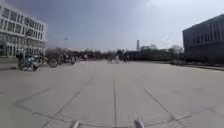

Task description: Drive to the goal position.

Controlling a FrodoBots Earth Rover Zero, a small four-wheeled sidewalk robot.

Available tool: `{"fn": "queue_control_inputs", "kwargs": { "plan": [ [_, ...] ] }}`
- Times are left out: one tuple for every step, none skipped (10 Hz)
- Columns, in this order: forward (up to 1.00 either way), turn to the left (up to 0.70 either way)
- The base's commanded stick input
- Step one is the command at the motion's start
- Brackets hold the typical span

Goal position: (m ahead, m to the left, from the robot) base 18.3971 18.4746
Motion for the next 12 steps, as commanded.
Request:
{"fn": "queue_control_inputs", "kwargs": {
  "plan": [
    [0.85, 0.01],
    [0.85, 0.01],
    [0.85, 0.01],
    [0.85, 0.01],
    [0.85, 0.01],
    [0.85, 0.01],
    [0.85, 0.01],
    [0.85, 0.01],
    [0.85, 0.01],
    [0.85, 0.01],
    [0.85, 0.01],
    [0.85, 0.01]
  ]
}}
